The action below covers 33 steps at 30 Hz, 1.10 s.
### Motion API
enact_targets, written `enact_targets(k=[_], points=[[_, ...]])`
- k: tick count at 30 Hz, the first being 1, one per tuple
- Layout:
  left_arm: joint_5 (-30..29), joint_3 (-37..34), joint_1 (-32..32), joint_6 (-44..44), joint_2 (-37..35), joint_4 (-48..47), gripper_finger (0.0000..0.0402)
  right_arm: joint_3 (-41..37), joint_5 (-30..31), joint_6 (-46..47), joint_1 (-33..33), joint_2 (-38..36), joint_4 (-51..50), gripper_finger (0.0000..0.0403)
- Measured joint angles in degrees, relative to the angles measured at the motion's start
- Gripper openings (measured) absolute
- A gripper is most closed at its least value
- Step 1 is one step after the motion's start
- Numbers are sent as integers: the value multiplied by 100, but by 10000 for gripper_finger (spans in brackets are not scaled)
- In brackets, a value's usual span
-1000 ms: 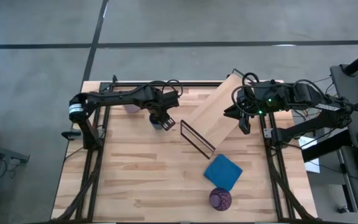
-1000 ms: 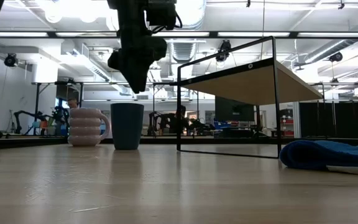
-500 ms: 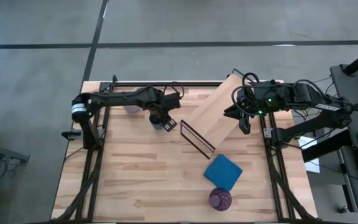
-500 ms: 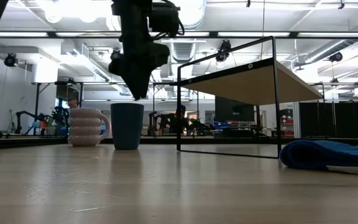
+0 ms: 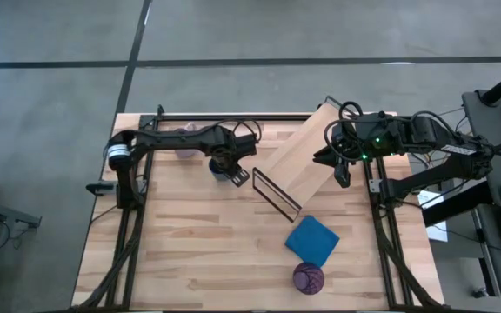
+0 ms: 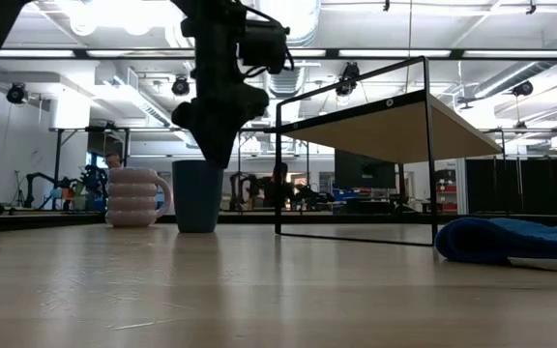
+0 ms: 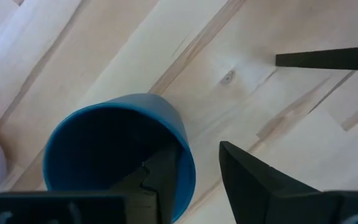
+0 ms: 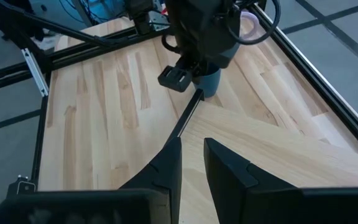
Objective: Stack small to large cups/mugs on shelf
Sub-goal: Put the blue cup on the shelf
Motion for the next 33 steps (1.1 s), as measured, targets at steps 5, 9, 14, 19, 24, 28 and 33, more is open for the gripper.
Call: enact_targets(k=[5,9,14,19,24,28,33], points=[[52,70,-10,328,6,-219,25,0,0,0,1,0,0,63],[109,361,-69,679,-108,-829,3,0,0,-7,0,0,0,63],[-187,1008,-119,834,-207,-1880,0,0,2,-168,1,0,0,63],[-310,1605,-136,842,-219,-2173,0,-5,2,-284,0,0,2,63],[-286,1649,-144,1113,-213,-1864,2,-55,2,-262,0,2,2,63],[-213,1508,-144,1195,-115,-1681,27,-85,2,-240,2,2,1,63],[-11,1159,-154,1143,28,-1503,77,-85,2,-240,0,2,2,63]])
